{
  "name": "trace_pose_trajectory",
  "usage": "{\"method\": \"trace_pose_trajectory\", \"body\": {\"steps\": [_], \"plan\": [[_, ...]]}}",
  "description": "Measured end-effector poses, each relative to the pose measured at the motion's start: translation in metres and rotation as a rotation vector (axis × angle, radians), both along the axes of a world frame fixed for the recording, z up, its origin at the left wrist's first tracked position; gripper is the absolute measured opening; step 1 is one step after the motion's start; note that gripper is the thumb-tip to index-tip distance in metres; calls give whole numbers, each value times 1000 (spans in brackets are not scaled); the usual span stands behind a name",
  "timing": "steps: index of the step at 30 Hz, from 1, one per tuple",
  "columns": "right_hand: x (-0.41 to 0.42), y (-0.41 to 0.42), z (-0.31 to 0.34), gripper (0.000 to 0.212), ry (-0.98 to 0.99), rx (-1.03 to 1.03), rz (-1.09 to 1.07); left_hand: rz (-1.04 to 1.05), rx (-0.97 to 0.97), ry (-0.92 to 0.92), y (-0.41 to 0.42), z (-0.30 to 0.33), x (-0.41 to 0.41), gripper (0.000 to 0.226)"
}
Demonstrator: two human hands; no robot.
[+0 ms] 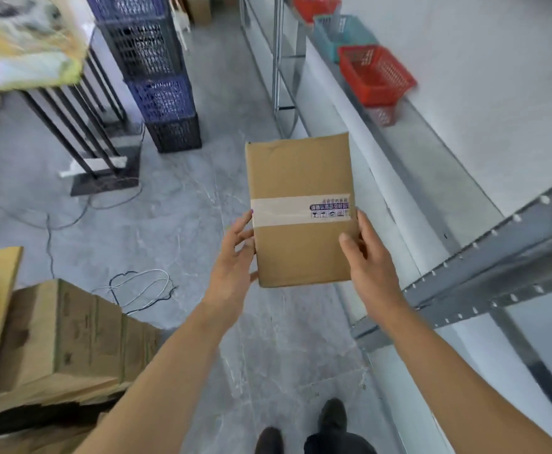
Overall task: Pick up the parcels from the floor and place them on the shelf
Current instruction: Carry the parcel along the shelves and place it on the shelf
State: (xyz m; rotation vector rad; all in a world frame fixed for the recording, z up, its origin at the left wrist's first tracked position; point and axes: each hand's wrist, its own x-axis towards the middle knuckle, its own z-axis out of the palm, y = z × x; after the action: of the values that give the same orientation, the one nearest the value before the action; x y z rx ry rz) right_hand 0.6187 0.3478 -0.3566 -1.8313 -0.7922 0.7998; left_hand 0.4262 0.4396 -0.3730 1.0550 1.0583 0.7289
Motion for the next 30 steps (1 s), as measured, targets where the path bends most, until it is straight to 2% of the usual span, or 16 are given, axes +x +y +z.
{"method": "trace_pose_trajectory", "body": {"steps": [8, 9, 12, 14, 16, 18, 19, 20, 22, 24, 27, 30], "plan": [[-27, -36, 103, 49, -109, 112, 59, -55, 29, -61, -32, 103, -39, 40], [-23, -41, 109, 49, -99, 111, 58, -66, 37, -53, -35, 110, -40, 45], [-19, -49, 129, 50, -4, 140, 63, -127, 64, 32, -39, 128, -45, 79], [-19, -52, 139, 55, 48, 178, 85, -154, 95, 69, -38, 143, -48, 75], [-16, -58, 144, 58, 1, 186, 109, -105, 70, 31, -40, 150, -48, 72], [-12, -67, 145, 50, -76, 154, 165, -80, -2, -62, -50, 150, -43, 69], [-12, -69, 144, 43, -79, 129, 194, -83, -26, -98, -56, 151, -39, 63], [-13, -69, 144, 46, -46, 100, 225, -86, -37, -111, -63, 154, -33, 56], [-13, -66, 144, 75, 111, 79, 265, -73, -12, -89, -69, 161, -20, 35], [-10, -66, 145, 84, 243, 130, 301, -57, -11, -69, -69, 169, -10, 28], [-1, -71, 159, 77, 250, 174, 322, -86, -12, -62, -67, 176, -4, 35], [5, -73, 167, 54, 274, 221, 320, -143, 36, -51, -70, 177, -5, 39]]}}
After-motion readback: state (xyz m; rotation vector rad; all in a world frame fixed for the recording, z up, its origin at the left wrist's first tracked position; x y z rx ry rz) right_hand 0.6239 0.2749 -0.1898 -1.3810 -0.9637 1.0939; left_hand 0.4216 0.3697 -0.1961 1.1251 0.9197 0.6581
